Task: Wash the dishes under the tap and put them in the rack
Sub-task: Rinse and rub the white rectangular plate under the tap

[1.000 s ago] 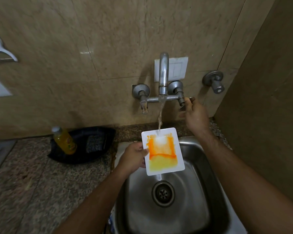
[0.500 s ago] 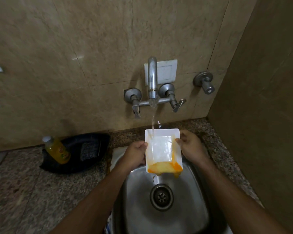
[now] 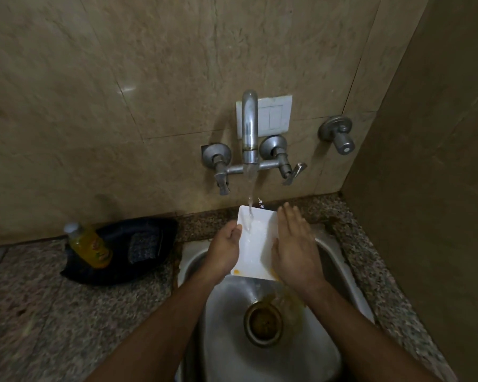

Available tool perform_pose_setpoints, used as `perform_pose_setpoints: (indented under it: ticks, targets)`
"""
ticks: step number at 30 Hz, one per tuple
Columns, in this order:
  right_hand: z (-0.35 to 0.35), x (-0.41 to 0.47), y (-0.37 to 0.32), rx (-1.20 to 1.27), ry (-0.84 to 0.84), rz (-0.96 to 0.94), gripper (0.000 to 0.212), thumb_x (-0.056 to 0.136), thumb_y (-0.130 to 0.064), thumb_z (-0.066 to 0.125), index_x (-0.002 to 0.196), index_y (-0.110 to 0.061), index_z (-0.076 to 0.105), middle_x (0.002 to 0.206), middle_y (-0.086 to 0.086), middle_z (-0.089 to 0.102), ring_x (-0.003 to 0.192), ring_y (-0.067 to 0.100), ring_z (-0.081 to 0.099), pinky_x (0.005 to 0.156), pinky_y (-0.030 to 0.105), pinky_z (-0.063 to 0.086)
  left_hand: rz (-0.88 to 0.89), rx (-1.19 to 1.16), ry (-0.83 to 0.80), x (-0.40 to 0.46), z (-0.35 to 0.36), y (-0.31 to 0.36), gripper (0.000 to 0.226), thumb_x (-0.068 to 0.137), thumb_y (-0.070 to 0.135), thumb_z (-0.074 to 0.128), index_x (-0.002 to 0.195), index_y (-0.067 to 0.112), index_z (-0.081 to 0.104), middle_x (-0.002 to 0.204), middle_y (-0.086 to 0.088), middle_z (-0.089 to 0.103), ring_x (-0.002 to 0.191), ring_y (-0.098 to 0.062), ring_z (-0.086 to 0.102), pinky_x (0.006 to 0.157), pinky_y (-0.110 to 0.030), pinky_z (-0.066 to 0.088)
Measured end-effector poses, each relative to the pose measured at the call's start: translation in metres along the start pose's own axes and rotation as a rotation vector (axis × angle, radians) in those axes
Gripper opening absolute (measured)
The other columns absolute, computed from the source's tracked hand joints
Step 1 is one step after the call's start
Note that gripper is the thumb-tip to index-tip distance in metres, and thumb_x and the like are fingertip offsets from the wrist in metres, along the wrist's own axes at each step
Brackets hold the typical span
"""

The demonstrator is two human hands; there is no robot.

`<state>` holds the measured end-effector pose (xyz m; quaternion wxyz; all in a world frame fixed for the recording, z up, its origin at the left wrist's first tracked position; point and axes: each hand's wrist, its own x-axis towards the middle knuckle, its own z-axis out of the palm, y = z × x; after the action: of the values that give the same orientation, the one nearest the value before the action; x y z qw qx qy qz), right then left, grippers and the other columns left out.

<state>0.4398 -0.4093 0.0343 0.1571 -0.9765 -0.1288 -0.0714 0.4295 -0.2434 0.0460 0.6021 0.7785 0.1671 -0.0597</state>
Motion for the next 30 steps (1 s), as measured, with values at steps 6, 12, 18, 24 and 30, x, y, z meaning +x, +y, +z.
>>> perform_pose_setpoints:
  ticks: [6, 12, 18, 24, 30]
  targets:
    - [0.013, -0.025, -0.021, 0.012, -0.208, -0.445, 0.070, 0.102, -0.047, 0.027, 0.158, -0.015, -0.001, 0.165, 0.002, -0.011, 0.150, 0.014, -0.016, 0.123, 0.035, -0.004, -0.007, -0.236, 0.026, 0.008, 0.004, 0.005, 0.028, 0.104, 0.025, 0.042, 0.102, 0.026, 0.070, 0.103, -0.005, 0.075, 0.100, -0.027, 0.069, 0.095, -0.047, 0.054]
    - [0.007, -0.013, -0.009, 0.015, -0.216, -0.405, 0.072, 0.101, -0.049, 0.027, 0.158, -0.016, -0.003, 0.164, 0.001, -0.012, 0.152, 0.017, -0.011, 0.123, 0.034, -0.003, 0.011, -0.302, 0.065, 0.012, 0.013, 0.014, 0.033, 0.104, 0.020, 0.042, 0.090, 0.026, 0.071, 0.097, -0.008, 0.074, 0.090, -0.025, 0.067, 0.091, -0.046, 0.052]
    - [0.001, -0.017, 0.015, -0.122, -0.194, -0.267, 0.071, 0.099, -0.046, 0.025, 0.158, -0.013, 0.002, 0.165, 0.007, -0.006, 0.152, 0.021, -0.007, 0.122, 0.050, 0.010, 0.036, -0.290, 0.076, 0.019, 0.012, 0.007, 0.028, 0.104, 0.025, 0.042, 0.098, 0.028, 0.070, 0.103, -0.004, 0.074, 0.097, -0.027, 0.069, 0.090, -0.046, 0.054]
    - [0.001, -0.030, 0.011, -0.120, -0.204, -0.379, 0.072, 0.087, -0.035, 0.043, 0.155, -0.022, 0.025, 0.164, 0.001, 0.017, 0.152, 0.020, 0.012, 0.119, 0.059, 0.012, 0.085, -0.304, 0.135, 0.023, 0.008, 0.015, 0.026, 0.104, 0.024, 0.043, 0.100, 0.026, 0.069, 0.102, -0.004, 0.073, 0.095, -0.022, 0.066, 0.089, -0.042, 0.052]
    - [0.009, -0.015, -0.003, -0.090, -0.186, -0.407, 0.068, 0.102, -0.047, 0.024, 0.158, -0.013, 0.007, 0.165, 0.007, -0.002, 0.152, 0.020, -0.006, 0.123, 0.047, 0.004, 0.180, -0.023, 0.129, 0.005, 0.017, 0.009, 0.025, 0.105, 0.015, 0.038, 0.101, 0.013, 0.062, 0.092, -0.004, 0.066, 0.081, -0.014, 0.059, 0.070, -0.013, 0.043]
